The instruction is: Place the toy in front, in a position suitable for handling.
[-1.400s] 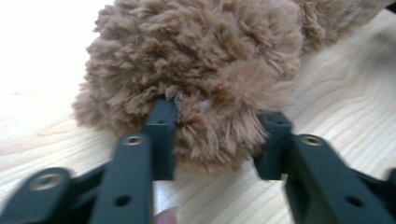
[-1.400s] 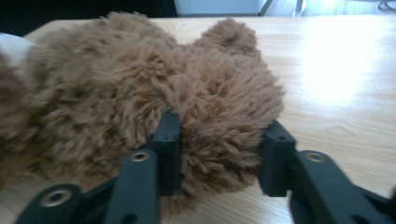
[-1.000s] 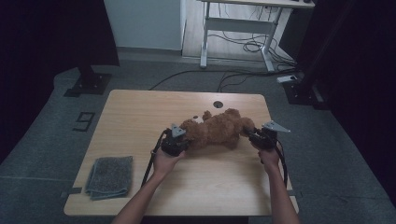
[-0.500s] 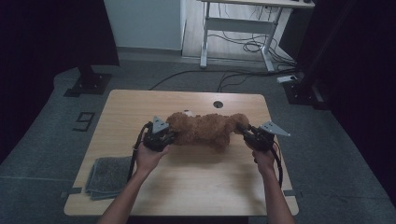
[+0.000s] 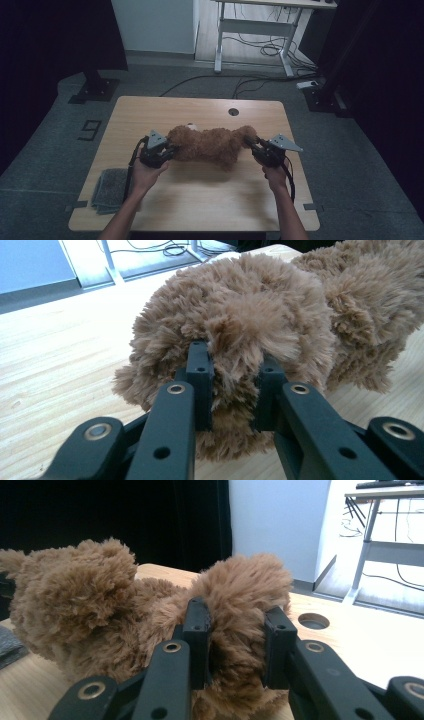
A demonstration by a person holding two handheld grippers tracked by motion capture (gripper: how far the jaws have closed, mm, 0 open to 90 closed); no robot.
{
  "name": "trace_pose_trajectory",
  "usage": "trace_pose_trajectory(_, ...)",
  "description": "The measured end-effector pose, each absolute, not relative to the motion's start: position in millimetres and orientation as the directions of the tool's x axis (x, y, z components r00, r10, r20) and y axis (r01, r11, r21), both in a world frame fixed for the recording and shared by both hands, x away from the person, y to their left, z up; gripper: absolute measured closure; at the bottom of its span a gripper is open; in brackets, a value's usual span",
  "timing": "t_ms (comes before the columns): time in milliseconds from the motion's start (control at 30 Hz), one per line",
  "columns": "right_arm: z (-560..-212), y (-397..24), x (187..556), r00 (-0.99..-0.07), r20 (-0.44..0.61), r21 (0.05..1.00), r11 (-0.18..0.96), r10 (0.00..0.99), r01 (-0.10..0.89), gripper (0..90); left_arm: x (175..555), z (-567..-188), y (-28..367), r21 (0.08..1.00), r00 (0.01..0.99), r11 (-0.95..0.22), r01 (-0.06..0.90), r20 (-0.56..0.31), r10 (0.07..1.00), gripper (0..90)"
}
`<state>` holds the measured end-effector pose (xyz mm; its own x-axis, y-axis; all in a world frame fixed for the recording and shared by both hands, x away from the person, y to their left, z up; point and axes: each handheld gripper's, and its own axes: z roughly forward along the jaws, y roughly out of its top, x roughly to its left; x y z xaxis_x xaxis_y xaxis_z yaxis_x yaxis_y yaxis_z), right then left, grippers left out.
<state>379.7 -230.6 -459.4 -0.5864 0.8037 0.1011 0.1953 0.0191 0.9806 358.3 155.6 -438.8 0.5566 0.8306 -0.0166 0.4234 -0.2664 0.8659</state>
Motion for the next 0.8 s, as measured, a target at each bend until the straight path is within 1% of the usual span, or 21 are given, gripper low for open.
trace_pose_trajectory(167, -457, -228, 373, -0.594, 0.096, 0.983, 0.017, 0.798, 0.182, 70.7, 352, -440, 159, 0.868, 0.563, -0.264, 0.42, -0.021, 0.826, 75.8)
trace_pose_trajectory(333, -461, -226, 365, -0.599, 0.09, 0.982, 0.028, 0.796, 0.185, 70.7, 350, -450, 162, 0.855, 0.561, -0.271, 0.442, -0.028, 0.827, 75.7)
trace_pose_trajectory(467, -469, -225, 358, -0.605, 0.082, 0.982, 0.041, 0.792, 0.187, 70.6, 348, -458, 164, 0.849, 0.566, -0.274, 0.451, -0.035, 0.823, 75.7)
trace_pose_trajectory(633, -484, -228, 351, -0.615, 0.106, 0.977, 0.034, 0.782, 0.211, 70.2, 347, -471, 165, 0.834, 0.567, -0.28, 0.476, -0.047, 0.822, 75.5)
trace_pose_trajectory(800, -491, -230, 344, -0.615, 0.103, 0.978, 0.032, 0.782, 0.205, 68.9, 347, -480, 166, 0.819, 0.571, -0.278, 0.502, -0.071, 0.818, 75.4)
